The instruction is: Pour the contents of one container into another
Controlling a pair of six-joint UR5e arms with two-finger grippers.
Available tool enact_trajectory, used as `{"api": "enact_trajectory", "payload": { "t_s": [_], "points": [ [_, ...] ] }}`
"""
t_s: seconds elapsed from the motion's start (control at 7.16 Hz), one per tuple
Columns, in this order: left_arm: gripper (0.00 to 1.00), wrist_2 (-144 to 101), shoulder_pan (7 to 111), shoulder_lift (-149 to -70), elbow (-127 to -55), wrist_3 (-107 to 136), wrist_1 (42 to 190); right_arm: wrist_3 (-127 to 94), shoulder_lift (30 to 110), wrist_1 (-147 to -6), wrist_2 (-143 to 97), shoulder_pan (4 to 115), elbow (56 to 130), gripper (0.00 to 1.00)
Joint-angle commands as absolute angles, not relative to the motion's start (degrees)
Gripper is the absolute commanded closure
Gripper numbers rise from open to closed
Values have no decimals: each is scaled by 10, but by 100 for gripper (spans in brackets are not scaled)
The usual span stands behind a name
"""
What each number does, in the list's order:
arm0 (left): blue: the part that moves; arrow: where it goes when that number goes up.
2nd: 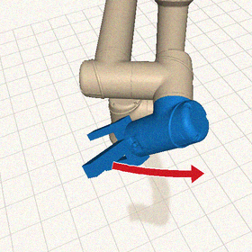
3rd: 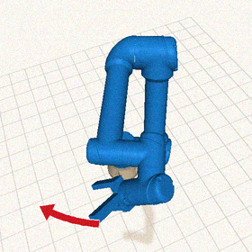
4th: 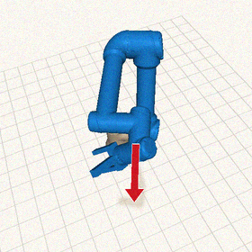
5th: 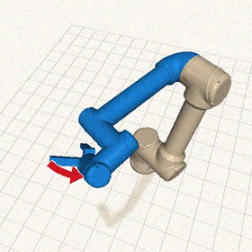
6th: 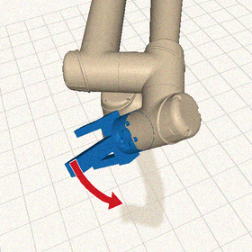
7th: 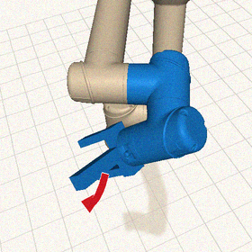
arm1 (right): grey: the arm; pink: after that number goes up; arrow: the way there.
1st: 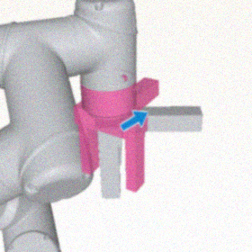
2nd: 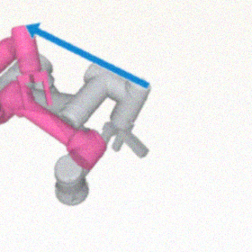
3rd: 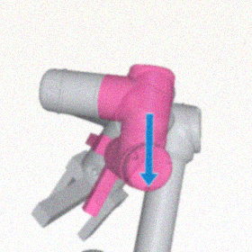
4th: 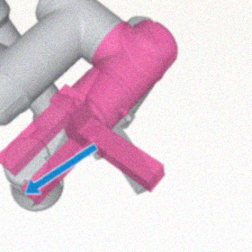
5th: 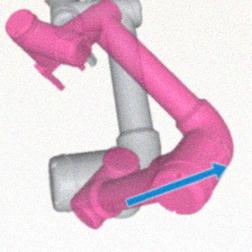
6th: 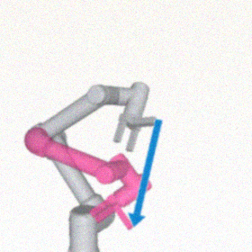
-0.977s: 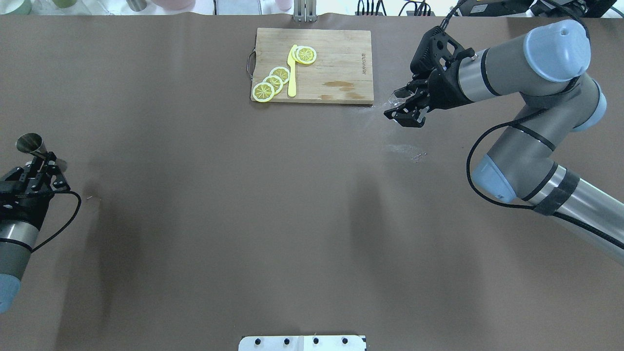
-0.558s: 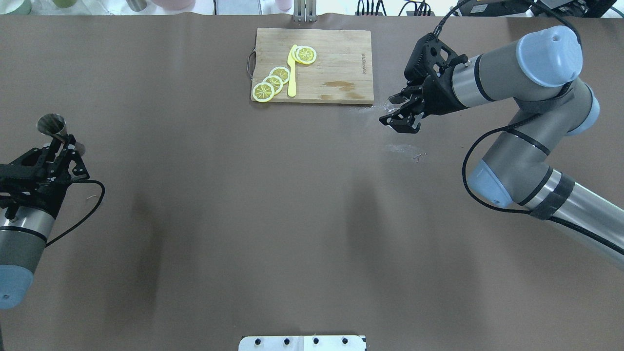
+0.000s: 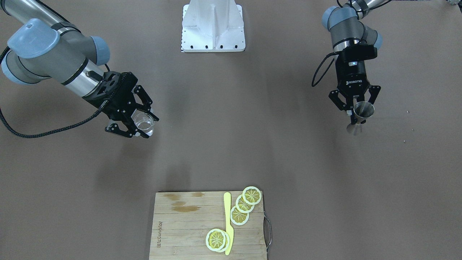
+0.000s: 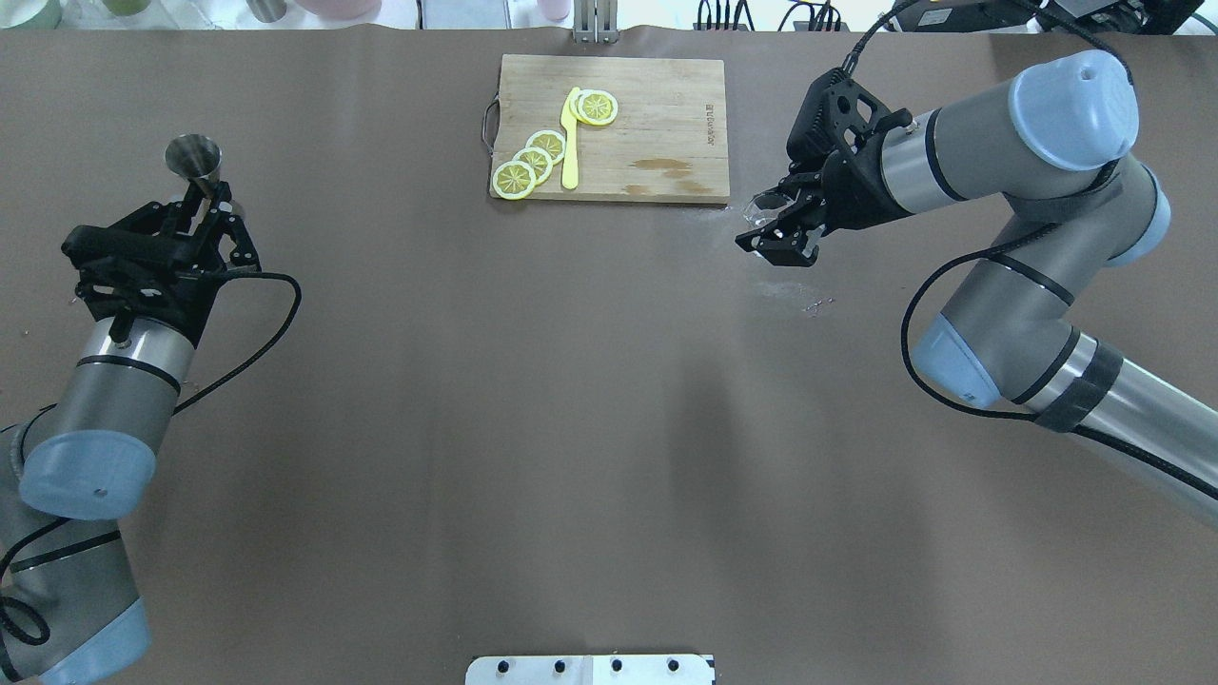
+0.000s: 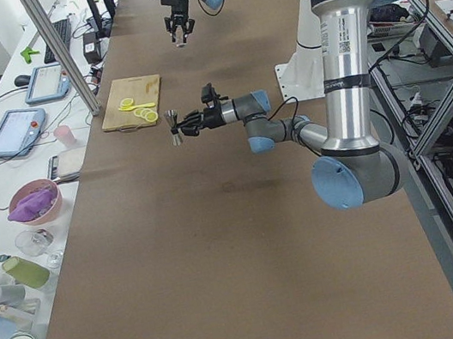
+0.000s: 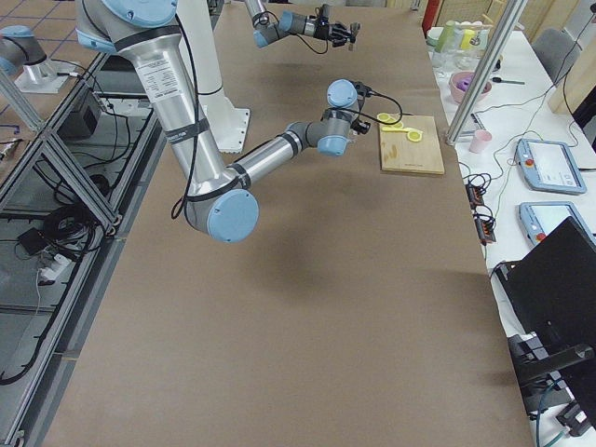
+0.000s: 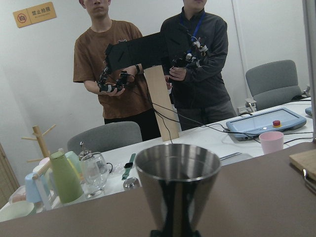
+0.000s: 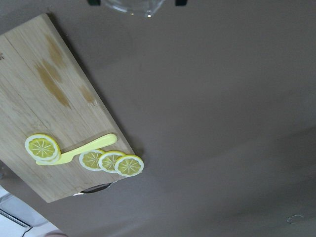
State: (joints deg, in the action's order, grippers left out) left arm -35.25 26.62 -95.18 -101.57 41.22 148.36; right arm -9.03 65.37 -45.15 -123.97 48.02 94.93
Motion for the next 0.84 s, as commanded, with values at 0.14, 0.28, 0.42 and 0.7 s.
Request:
{"api": "enact_trajectory", "payload": {
  "t_s": [0.14,0.28,0.42,0.7],
  "points": [
    [100,-402,300,-1088,-935,342,1463,-82,649,-513,-1265,497,962,100],
    [100,-402,302,-1129,-899,319,1463,-77,651,-517,-1266,501,966,100],
    [100,-402,303,-1156,-883,276,1462,-76,652,-525,-1266,506,970,100],
    [100,-402,304,-1222,-843,223,1449,-43,650,-590,-1266,505,994,100]
  ]
}}
